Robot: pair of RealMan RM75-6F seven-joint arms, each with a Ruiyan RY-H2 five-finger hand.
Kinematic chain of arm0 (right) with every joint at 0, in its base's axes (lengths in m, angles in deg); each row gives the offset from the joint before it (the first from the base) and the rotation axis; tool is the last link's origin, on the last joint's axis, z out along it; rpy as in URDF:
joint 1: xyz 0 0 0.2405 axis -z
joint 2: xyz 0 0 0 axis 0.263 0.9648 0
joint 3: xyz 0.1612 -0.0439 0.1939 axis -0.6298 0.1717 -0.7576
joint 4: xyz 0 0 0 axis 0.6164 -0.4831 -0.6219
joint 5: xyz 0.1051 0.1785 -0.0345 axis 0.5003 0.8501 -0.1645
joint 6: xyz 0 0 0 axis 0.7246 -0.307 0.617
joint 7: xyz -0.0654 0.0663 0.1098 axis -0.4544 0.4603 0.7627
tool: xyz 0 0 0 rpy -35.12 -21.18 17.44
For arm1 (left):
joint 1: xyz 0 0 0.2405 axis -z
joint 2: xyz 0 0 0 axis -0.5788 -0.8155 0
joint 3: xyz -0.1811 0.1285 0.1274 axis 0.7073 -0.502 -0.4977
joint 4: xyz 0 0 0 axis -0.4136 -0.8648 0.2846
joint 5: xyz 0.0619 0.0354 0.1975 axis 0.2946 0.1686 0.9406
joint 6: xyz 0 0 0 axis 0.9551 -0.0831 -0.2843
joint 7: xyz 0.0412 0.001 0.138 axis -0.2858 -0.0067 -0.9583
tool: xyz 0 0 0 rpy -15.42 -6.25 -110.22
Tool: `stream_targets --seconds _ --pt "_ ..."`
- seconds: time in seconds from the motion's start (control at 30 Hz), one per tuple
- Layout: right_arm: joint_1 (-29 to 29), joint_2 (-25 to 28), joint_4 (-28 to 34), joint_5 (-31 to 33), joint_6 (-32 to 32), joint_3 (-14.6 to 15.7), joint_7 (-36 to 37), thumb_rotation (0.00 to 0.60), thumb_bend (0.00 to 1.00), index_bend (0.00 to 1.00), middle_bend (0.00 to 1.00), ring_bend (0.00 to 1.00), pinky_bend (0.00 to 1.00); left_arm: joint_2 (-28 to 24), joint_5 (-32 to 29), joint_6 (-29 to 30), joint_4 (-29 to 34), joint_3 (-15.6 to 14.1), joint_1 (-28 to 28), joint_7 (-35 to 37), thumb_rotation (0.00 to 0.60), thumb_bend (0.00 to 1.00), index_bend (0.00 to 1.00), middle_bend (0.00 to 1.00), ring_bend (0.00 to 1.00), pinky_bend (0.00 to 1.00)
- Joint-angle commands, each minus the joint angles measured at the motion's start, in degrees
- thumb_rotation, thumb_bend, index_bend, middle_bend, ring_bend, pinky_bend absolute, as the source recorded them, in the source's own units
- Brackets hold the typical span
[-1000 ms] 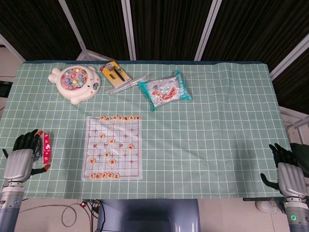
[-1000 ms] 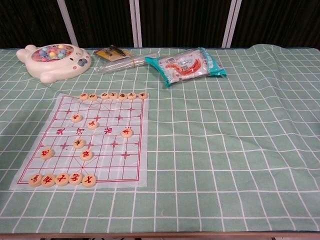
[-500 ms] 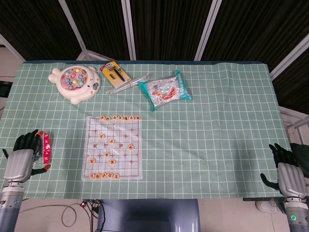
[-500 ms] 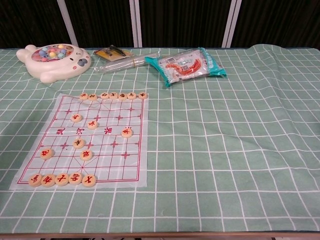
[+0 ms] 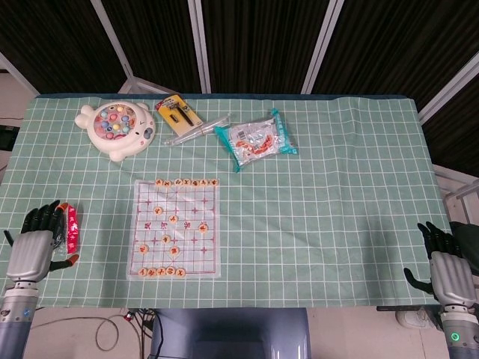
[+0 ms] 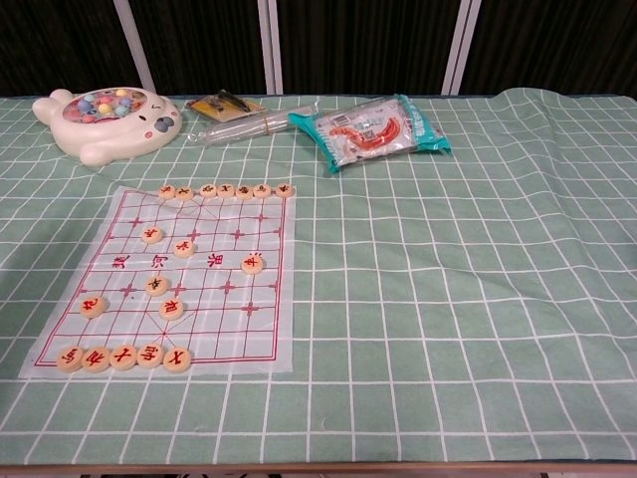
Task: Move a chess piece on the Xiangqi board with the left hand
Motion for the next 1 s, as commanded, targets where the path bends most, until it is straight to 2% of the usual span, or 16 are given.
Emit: stream_targets --seconds 0.03,0.13,0.3,0.33,0.37,0.57,0.77,0.87,1.0 --pt "-0.02 0.01 -0.01 0.01 0.07 0.02 0.02 0.600 0.37 0.00 0.00 0.00 0.00 0.28 0.27 0.70 -0.02 0.37 0.20 -1.16 0.600 0.00 0.00 0.02 0.05 0.15" --pt "-0.03 0.02 -0.03 0.07 0.13 0.00 0.11 0.600 0.37 0.00 0.00 0.00 0.00 0.74 0.29 1.32 -0.15 0.62 0.29 -2.47 0.600 0.00 0.00 0.14 0.19 0.31" --pt "-0.09 0.06 0.00 0.19 0.31 -0.02 0.25 0.600 0.37 0.00 0.00 0.00 0.00 1.73 -0.73 1.61 0.05 1.49 0.76 -4.29 0.600 0.03 0.01 0.48 0.51 0.57" --pt "-0.09 0.07 -0.01 0.21 0.33 -0.02 0.27 0.600 0.37 0.00 0.00 0.00 0.00 1.89 -0.96 1.40 0.20 1.72 1.00 -4.46 0.600 0.04 0.02 0.53 0.55 0.61" --pt "-0.10 0.07 -0.02 0.21 0.34 -0.03 0.27 0.600 0.37 0.00 0.00 0.00 0.00 1.97 -1.03 1.29 0.27 1.86 1.15 -4.57 0.600 0.05 0.04 0.60 0.61 0.67" --pt "-0.11 0.11 0.04 0.53 0.56 -0.07 0.52 0.600 0.37 0.00 0.00 0.00 0.00 2.80 -2.10 -1.09 1.22 3.28 3.70 -7.07 0.600 0.11 0.20 0.87 0.84 0.88" --pt "-0.14 0.25 0.26 1.09 0.89 -0.20 0.83 0.600 0.37 0.00 0.00 0.00 0.00 4.25 -4.81 -4.75 2.58 4.89 7.14 -11.10 0.600 0.15 0.31 0.99 0.96 0.97" --pt "-0.19 0.34 0.38 1.41 1.14 -0.27 1.02 0.600 0.37 0.00 0.00 0.00 0.00 5.34 -6.71 -6.92 3.44 5.85 9.58 -14.69 0.600 0.15 0.36 1.00 0.98 0.99" --pt "-0.26 0.44 0.48 1.71 1.45 -0.30 1.18 0.600 0.37 0.00 0.00 0.00 0.00 7.06 -9.70 -8.81 4.29 7.21 12.42 -19.01 0.600 0.15 0.37 1.00 1.00 1.00"
